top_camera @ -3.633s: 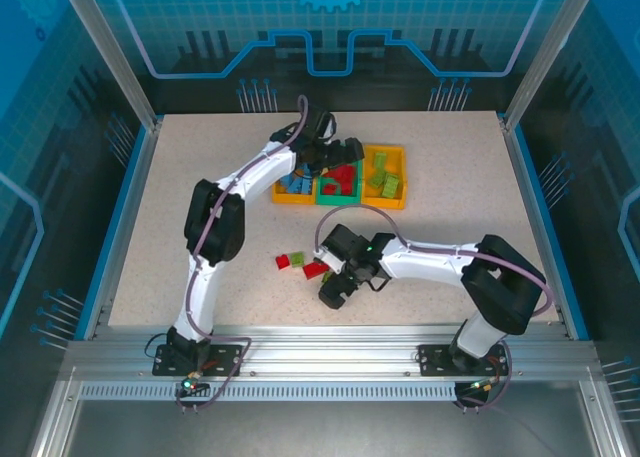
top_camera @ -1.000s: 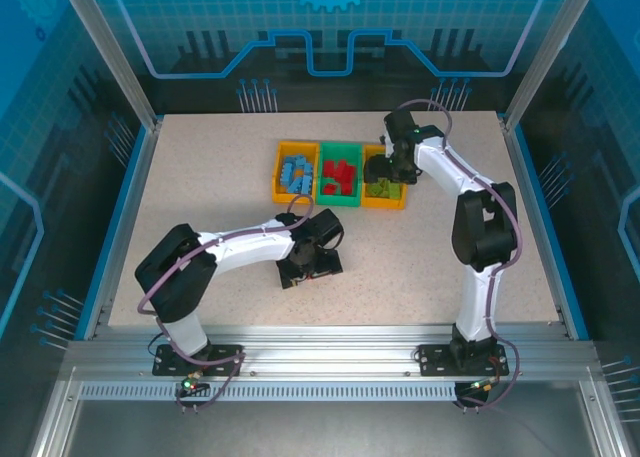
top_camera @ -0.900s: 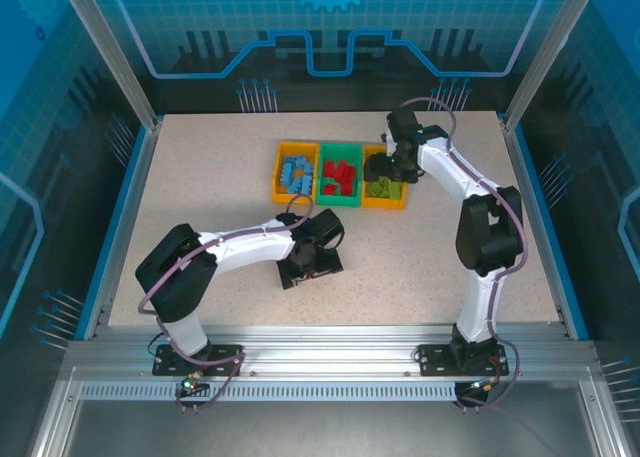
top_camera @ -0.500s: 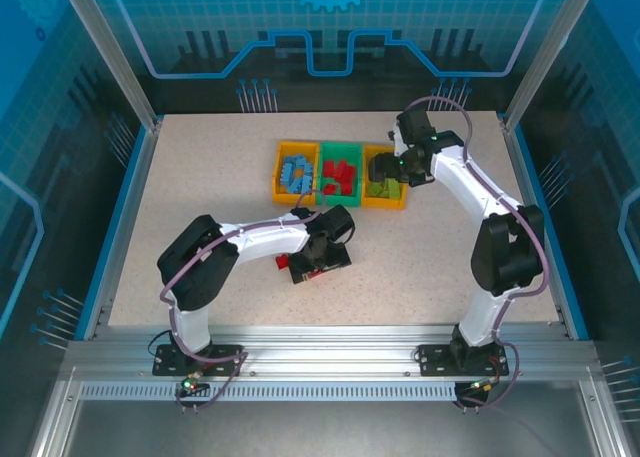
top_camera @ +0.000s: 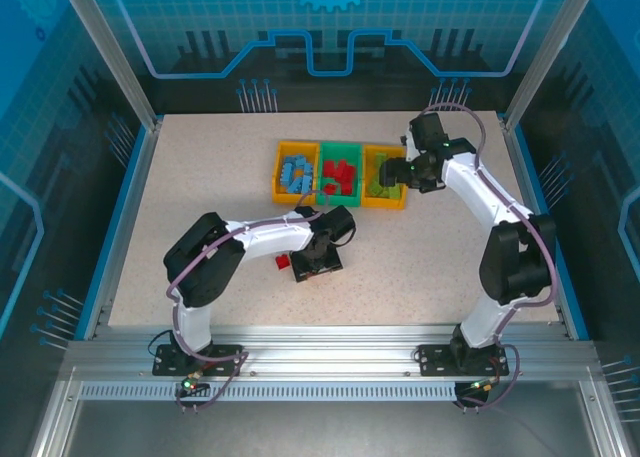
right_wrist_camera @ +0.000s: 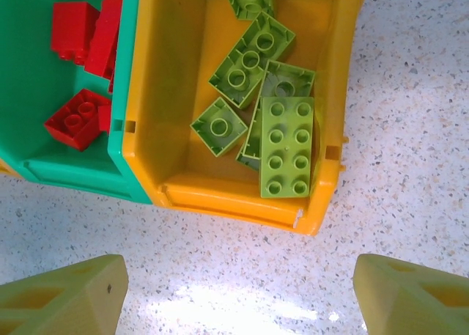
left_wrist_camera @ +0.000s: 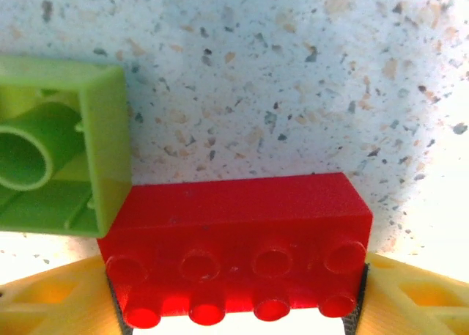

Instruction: Sort the legos into containers by color

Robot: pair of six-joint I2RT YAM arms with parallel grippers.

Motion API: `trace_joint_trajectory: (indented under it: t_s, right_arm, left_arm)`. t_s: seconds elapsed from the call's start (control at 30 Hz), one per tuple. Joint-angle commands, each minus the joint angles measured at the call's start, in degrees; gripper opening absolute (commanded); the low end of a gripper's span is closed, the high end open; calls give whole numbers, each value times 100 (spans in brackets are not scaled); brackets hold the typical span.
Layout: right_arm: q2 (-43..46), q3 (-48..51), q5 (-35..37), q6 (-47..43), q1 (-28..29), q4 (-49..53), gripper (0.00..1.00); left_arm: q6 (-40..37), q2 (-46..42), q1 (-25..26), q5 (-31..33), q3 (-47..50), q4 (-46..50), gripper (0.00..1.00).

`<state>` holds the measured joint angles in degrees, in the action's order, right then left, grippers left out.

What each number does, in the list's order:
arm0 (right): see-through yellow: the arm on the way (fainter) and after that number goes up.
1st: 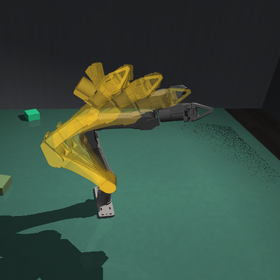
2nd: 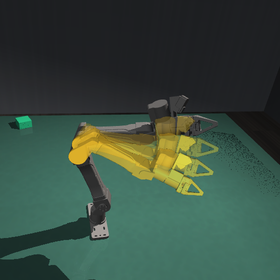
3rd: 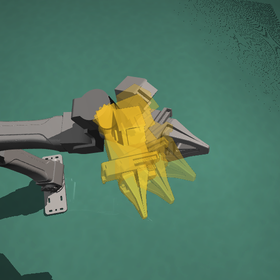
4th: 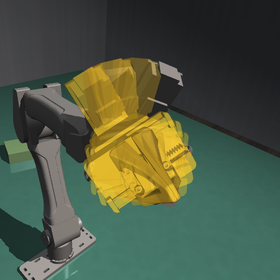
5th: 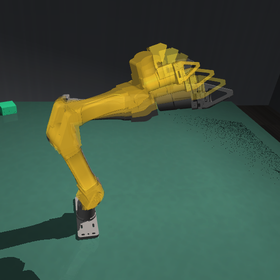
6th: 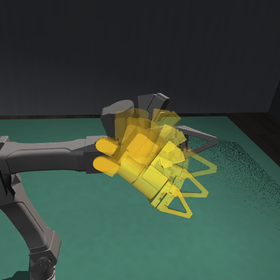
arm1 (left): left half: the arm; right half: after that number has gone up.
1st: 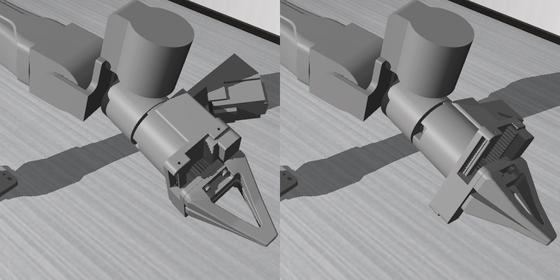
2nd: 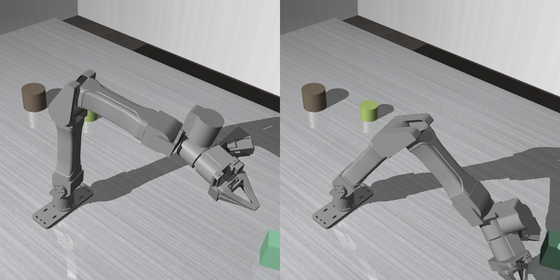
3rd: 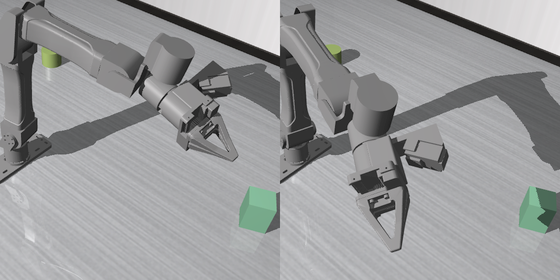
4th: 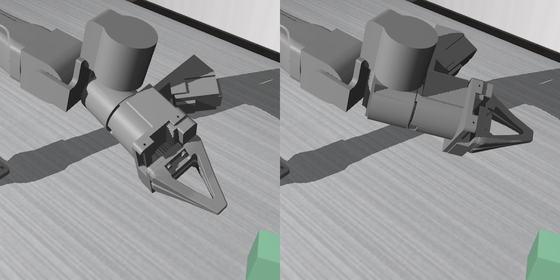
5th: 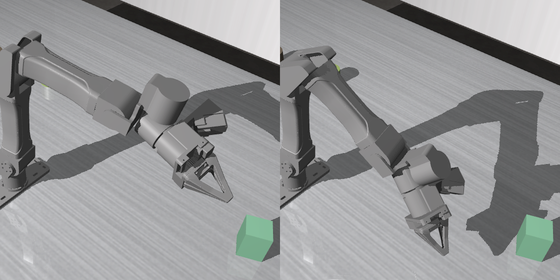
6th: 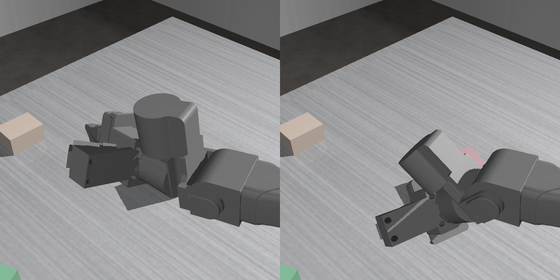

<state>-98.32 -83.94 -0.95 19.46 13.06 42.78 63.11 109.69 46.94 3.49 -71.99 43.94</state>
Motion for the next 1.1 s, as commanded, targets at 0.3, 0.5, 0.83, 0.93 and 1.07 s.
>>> trace_joint_trajectory:
  t_s: [0.3, 0.5, 0.83, 0.93, 1.07]
  right_arm:
    - [521, 379, -197, -110, -109, -183, 82]
    - [720, 748, -165, -74, -119, -253, 82]
    - [1118, 1324, -148, -57, -127, -327, 82]
    - [1263, 1408, -237, -113, -125, -248, 82]
    - [1666, 1689, -493, -195, -113, -291, 82]
  left_arm:
    - [-729, -68, 52, 324, -626, -321, 57]
    - [-1670, 70, -308, 447, -1826, -38, 59]
    - [-3287, 1219, -1324, -59, -3906, 167, 60]
    - [-3560, 1678, -1488, -134, -4486, 400, 60]
    - [-3721, 2105, -1668, -305, -4936, 465, 65]
